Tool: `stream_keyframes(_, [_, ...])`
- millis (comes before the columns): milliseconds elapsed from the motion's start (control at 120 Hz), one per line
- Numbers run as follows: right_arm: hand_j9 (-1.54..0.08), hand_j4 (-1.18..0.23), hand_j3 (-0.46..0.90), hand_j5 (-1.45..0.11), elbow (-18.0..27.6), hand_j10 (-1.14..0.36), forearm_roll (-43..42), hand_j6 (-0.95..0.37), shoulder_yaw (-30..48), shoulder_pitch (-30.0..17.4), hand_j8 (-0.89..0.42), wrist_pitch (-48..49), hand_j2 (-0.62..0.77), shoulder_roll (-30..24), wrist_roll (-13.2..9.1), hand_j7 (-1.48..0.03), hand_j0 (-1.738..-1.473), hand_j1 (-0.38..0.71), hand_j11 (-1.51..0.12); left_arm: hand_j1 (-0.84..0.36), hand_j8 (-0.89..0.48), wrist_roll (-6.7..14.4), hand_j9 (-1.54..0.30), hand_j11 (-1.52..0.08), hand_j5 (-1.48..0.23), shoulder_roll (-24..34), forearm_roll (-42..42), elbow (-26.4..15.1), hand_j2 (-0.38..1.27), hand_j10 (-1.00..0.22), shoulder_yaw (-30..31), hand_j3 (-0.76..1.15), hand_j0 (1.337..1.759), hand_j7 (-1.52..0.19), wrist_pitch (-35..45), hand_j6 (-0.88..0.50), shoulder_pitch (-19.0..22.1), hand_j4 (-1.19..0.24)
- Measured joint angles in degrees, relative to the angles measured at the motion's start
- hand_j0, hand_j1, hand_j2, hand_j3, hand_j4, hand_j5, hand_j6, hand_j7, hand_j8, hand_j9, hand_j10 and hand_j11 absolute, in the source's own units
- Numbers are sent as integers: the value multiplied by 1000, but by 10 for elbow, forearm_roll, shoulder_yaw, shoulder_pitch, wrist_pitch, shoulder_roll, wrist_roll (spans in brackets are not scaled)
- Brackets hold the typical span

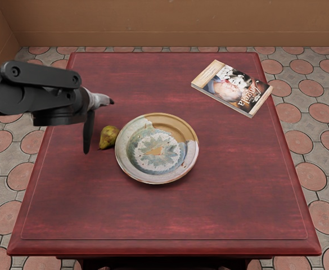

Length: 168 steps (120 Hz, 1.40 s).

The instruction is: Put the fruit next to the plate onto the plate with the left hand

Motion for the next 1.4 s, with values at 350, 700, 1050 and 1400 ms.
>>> stream_keyframes(350, [-38,-30,0,-38,0,-29,0,-30,0,0,-30,0,-6,0,0,-38,-1658,-314,-38,349,-1,39,0,0,0,-43,-11,6,1,-1,22,0,1658,0,39,-2,2,-1])
stream_keyframes(700, [-38,-30,0,-38,0,-29,0,-30,0,0,-30,0,-6,0,0,-38,-1658,-314,-38,253,-81,40,-104,-104,-104,-63,-24,22,17,-81,22,0,1658,-104,51,-82,11,-81])
stream_keyframes(1050, [-38,-30,0,-38,0,-29,0,-30,0,0,-30,0,-6,0,0,-38,-1658,-314,-38,94,-215,38,-277,-277,-278,-77,-18,21,44,-214,22,0,1658,-277,69,-215,20,-215])
stream_keyframes(1400, [-38,-30,0,-38,0,-29,0,-30,0,0,-30,0,-6,0,0,-38,-1658,-314,-38,60,-243,32,-314,-314,-314,-87,-5,17,49,-242,20,0,1658,-314,110,-243,34,-243])
